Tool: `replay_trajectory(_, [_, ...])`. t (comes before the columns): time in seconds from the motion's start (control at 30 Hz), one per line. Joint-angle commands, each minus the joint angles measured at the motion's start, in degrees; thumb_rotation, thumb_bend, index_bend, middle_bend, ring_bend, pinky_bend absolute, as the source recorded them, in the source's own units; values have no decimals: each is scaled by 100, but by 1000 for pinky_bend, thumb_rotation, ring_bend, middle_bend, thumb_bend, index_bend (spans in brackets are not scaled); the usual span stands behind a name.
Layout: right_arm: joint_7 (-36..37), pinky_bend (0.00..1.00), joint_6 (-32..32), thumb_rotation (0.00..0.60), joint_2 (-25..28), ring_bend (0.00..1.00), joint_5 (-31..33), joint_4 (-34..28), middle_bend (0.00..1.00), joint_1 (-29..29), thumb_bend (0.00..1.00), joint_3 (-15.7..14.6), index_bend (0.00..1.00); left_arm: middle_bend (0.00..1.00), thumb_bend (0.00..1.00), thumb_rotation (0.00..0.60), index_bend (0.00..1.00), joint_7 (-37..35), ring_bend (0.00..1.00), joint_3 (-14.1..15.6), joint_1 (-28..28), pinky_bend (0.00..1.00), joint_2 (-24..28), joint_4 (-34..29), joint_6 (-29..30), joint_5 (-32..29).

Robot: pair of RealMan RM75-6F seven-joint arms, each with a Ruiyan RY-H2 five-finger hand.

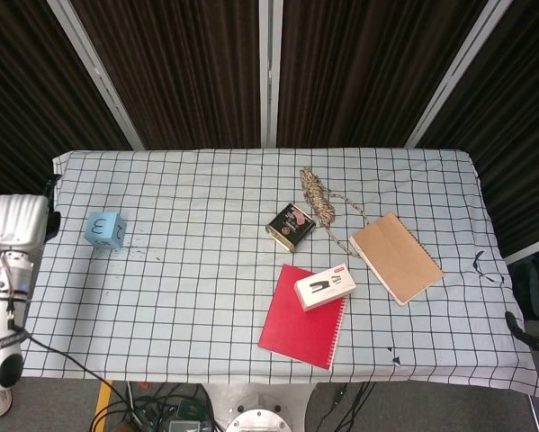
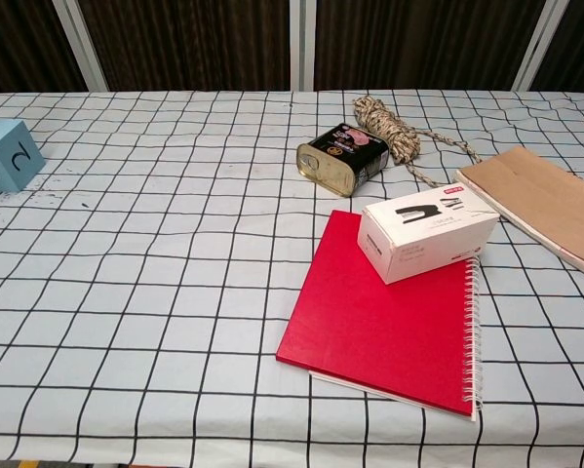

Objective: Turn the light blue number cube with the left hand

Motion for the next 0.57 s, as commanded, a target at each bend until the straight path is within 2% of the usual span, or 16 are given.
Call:
replay_trajectory(0.03, [-21,0,33,600,-50,0,-117,48,0,11,218,-53,0,208,32,600,162,-875,170,199,1460,388,-665,464,1630,1439])
replay_trajectory(0.13, [-12,0,149,600,-138,0,-269,149,0,6,213,-86,0,59,0,600,133,-1087,29,253,1859,186,-814,695,1881,1679])
replay_trajectory(0.2, [11,0,287,600,-222,0,-383,245,0,-21,212,-107,0,39,0,600,129,-1210,13,252,2090,129,-904,802,2017,1815])
replay_trajectory(0.37, [9,0,415,600,-320,0,-525,357,0,-112,209,-229,0,39,0,600,128,-1433,2,328,2468,102,-907,686,1943,2072])
replay_trajectory(0.57, [-33,0,277,600,-397,0,-513,428,0,-94,207,-294,0,39,0,600,128,-1387,2,310,2655,86,-871,642,1791,2407])
